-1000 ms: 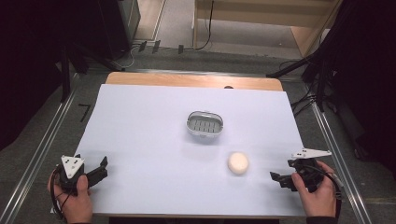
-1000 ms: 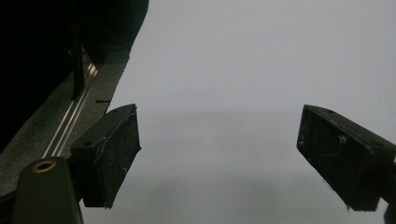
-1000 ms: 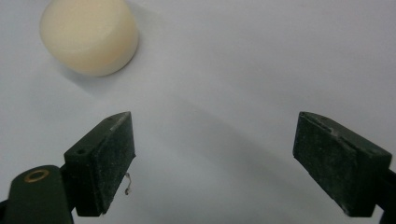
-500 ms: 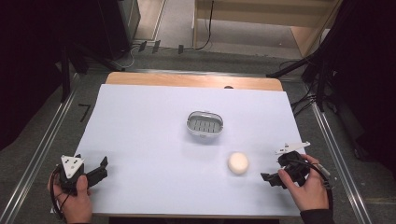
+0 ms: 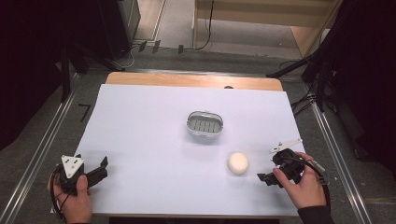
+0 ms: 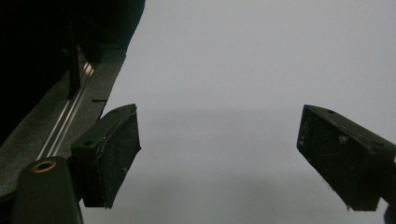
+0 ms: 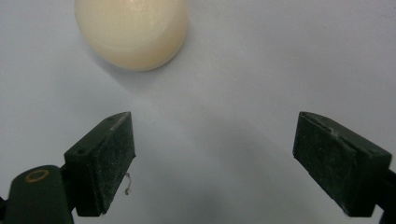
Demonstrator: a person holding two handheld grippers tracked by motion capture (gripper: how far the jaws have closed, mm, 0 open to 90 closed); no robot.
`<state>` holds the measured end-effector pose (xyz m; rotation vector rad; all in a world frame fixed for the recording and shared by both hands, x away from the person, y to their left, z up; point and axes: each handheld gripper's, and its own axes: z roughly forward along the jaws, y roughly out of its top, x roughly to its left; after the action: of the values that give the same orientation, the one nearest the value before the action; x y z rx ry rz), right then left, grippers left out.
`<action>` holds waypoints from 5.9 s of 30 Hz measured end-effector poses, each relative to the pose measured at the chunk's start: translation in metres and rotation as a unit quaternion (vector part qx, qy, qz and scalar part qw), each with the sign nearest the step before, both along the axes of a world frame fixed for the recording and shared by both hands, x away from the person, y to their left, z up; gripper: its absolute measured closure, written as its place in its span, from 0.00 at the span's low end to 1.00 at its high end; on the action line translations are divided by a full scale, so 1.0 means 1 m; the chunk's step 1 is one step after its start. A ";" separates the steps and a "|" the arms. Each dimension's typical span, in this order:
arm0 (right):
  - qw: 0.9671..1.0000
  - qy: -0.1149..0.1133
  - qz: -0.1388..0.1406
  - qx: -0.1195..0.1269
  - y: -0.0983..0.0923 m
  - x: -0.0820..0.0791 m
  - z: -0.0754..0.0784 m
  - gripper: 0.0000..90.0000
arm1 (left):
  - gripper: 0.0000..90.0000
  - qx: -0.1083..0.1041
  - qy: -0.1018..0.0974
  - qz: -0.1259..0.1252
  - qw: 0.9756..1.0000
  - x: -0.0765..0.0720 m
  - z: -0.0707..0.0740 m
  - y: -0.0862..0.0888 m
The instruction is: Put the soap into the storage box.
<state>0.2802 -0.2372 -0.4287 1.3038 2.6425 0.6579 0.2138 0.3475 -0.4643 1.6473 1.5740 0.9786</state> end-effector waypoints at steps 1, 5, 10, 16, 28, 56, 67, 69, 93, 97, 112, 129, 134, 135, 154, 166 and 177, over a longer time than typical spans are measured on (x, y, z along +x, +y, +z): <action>1.000 0.002 0.001 0.000 0.001 0.000 0.000 0.15 | 0.16 0.000 0.000 0.000 1.000 0.000 0.000 0.000; 1.000 0.005 0.004 -0.004 0.003 0.001 0.001 0.15 | 0.16 0.001 0.001 0.000 1.000 0.000 0.000 0.000; 1.000 0.010 0.010 -0.009 0.008 0.002 0.000 0.15 | 0.16 0.000 0.000 -0.001 1.000 0.000 0.000 0.000; 1.000 0.019 0.021 -0.015 0.014 0.003 -0.002 0.15 | 0.16 0.000 0.002 -0.001 1.000 0.001 0.000 -0.001; 0.999 0.025 0.035 -0.026 0.032 0.006 -0.007 0.09 | 0.16 0.000 0.004 -0.002 1.000 0.001 0.000 -0.001; 0.999 0.020 0.043 -0.018 0.073 0.020 -0.012 0.15 | 0.16 -0.004 0.007 -0.002 1.000 0.002 0.000 0.000; 0.999 0.017 0.043 -0.027 0.086 0.025 -0.012 0.16 | 0.16 -0.005 0.006 -0.002 1.000 0.002 0.000 0.000; 0.999 0.019 0.041 -0.027 0.087 0.026 -0.012 0.17 | 0.16 -0.005 0.007 -0.002 1.000 0.002 0.000 0.001; 0.999 0.018 0.030 -0.042 0.095 0.031 -0.018 0.28 | 0.16 -0.004 0.009 -0.004 1.000 0.002 0.000 0.001; 0.998 0.018 0.035 -0.047 0.095 0.032 -0.017 0.28 | 0.16 -0.004 0.009 -0.004 1.000 0.002 0.000 0.001; 0.997 0.023 0.045 -0.051 0.101 0.038 -0.009 0.28 | 0.16 -0.008 0.008 -0.003 1.000 0.002 0.000 0.001; 0.998 0.022 0.045 -0.042 0.103 0.045 0.003 0.28 | 0.16 -0.005 0.009 -0.004 1.000 0.002 0.000 0.001; 0.998 0.021 0.045 -0.037 0.105 0.049 0.009 0.28 | 0.16 -0.005 0.010 -0.004 1.000 0.002 0.000 0.001; 0.998 0.020 0.047 -0.038 0.105 0.050 0.010 0.28 | 0.16 -0.006 0.010 -0.004 1.000 0.002 0.000 0.001; 0.998 0.016 0.052 -0.032 0.115 0.062 0.023 0.28 | 0.16 -0.006 0.010 -0.004 1.000 0.002 0.000 0.001; 0.998 0.010 0.059 -0.029 0.122 0.072 0.036 0.28 | 0.16 -0.006 0.011 -0.005 1.000 0.002 0.000 0.001; 0.998 0.004 0.064 -0.023 0.131 0.081 0.047 0.28 | 0.16 -0.005 0.012 -0.004 1.000 0.002 0.000 0.001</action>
<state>0.3615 -0.1057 -0.3822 1.1362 2.7473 0.6046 0.2162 0.3481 -0.4644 1.6636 1.5848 0.9489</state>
